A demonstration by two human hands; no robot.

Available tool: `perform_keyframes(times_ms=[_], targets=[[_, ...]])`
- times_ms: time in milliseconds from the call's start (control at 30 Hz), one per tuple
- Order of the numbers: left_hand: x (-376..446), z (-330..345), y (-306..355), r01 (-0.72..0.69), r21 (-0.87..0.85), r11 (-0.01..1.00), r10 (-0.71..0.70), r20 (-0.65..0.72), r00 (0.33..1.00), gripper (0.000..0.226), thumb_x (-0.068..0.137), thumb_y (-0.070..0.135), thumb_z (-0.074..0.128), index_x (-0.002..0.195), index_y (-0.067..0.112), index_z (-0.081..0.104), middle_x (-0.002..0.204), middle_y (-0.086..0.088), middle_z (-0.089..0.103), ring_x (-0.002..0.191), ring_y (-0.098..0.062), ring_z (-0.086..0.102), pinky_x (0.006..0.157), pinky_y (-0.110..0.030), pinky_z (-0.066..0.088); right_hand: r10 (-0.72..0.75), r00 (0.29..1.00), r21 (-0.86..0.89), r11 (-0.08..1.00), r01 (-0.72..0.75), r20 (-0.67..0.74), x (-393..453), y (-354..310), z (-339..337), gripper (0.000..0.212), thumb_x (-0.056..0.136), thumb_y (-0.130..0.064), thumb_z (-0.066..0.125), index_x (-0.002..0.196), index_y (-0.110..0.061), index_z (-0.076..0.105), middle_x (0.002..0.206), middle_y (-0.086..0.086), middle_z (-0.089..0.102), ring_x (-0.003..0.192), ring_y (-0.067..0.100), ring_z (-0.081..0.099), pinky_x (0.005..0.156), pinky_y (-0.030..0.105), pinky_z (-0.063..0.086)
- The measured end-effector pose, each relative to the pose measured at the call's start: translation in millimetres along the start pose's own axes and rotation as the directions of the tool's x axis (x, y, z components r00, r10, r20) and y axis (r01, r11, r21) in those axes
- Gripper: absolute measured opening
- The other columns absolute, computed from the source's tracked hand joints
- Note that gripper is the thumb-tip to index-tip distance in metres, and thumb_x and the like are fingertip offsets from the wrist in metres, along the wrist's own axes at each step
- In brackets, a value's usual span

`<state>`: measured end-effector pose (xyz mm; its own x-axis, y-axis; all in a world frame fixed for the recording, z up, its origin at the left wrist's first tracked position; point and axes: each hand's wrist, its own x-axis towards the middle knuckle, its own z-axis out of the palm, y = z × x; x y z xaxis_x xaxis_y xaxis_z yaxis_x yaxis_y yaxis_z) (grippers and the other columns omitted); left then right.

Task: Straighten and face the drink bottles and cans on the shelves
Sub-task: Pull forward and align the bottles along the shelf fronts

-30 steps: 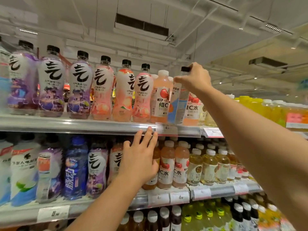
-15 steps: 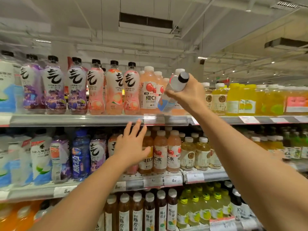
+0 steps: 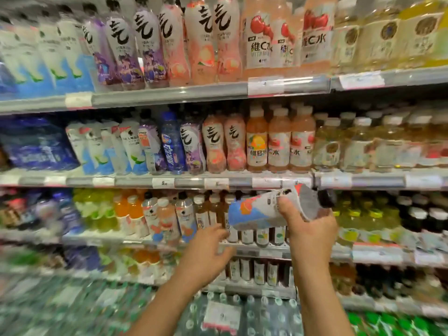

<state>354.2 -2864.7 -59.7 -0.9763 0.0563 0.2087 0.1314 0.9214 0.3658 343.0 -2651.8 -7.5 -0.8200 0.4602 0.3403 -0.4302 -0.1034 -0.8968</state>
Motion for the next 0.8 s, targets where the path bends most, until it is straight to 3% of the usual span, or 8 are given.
perform_keyframes(times_ms=[133,233,367,533,700,800], targets=[[-46.4,12.5,-17.6,0.096,-0.076,0.992,-0.094,0.023,0.995,0.040,0.091,0.044,0.053,0.128,0.032,0.063,0.129,0.015,0.064,0.121,-0.008,0.056,0.100,-0.029,0.045,0.288,0.957,0.089,0.953,-0.289,0.027,-44.4,33.2,-3.2,0.026,0.077,-0.034,0.086,0.083,-0.019,0.067,0.073,-0.006,0.072,0.062,0.015,0.067,0.056,0.030,0.050],[-69.5,21.4,-39.1,0.179,-0.055,0.982,-0.176,0.056,0.983,0.046,0.092,0.046,0.052,0.133,0.028,0.061,0.132,0.012,0.062,0.123,-0.010,0.055,0.101,-0.028,0.044,0.420,0.903,0.123,0.895,-0.428,0.089,-68.5,50.6,5.5,0.013,0.087,-0.024,0.078,0.086,-0.016,0.068,0.063,0.000,0.066,0.044,0.016,0.051,0.040,0.024,0.040],[-88.6,17.5,-65.2,0.267,-0.031,0.963,-0.264,0.070,0.962,0.047,0.092,0.047,0.051,0.136,0.033,0.058,0.136,0.015,0.059,0.125,-0.009,0.053,0.102,-0.031,0.045,0.472,0.869,0.134,0.861,-0.490,0.150,-88.3,67.1,20.8,0.013,0.087,-0.022,0.079,0.089,-0.012,0.071,0.061,0.004,0.068,0.046,0.020,0.055,0.042,0.026,0.045],[-87.9,0.7,-99.7,0.370,-0.024,0.929,-0.369,0.007,0.929,0.042,0.092,0.048,0.052,0.133,0.041,0.059,0.122,0.015,0.069,0.096,-0.007,0.064,0.087,-0.033,0.053,0.521,0.833,0.100,0.833,-0.543,0.185,-98.9,77.5,43.7,0.012,0.087,-0.022,0.079,0.089,-0.015,0.070,0.061,0.003,0.068,0.048,0.019,0.055,0.042,0.025,0.047],[-76.8,-12.1,-142.4,0.377,-0.013,0.926,-0.377,-0.042,0.925,0.039,0.096,0.041,0.057,0.135,0.035,0.060,0.127,0.011,0.067,0.115,-0.011,0.062,0.088,-0.030,0.049,0.531,0.832,0.050,0.838,-0.544,0.160,-109.9,92.0,69.7,0.022,0.084,-0.024,0.082,0.090,-0.008,0.069,0.058,0.003,0.066,0.047,0.021,0.054,0.044,0.028,0.045],[-54.1,-17.6,-172.9,0.349,-0.044,0.936,-0.351,-0.058,0.934,0.045,0.093,0.038,0.059,0.137,0.032,0.058,0.118,0.008,0.072,0.104,-0.010,0.066,0.084,-0.030,0.052,0.495,0.860,0.022,0.865,-0.501,0.122,-114.3,102.6,90.6,0.024,0.082,-0.026,0.084,0.100,-0.017,0.070,0.063,0.003,0.069,0.046,0.018,0.053,0.045,0.029,0.045]])
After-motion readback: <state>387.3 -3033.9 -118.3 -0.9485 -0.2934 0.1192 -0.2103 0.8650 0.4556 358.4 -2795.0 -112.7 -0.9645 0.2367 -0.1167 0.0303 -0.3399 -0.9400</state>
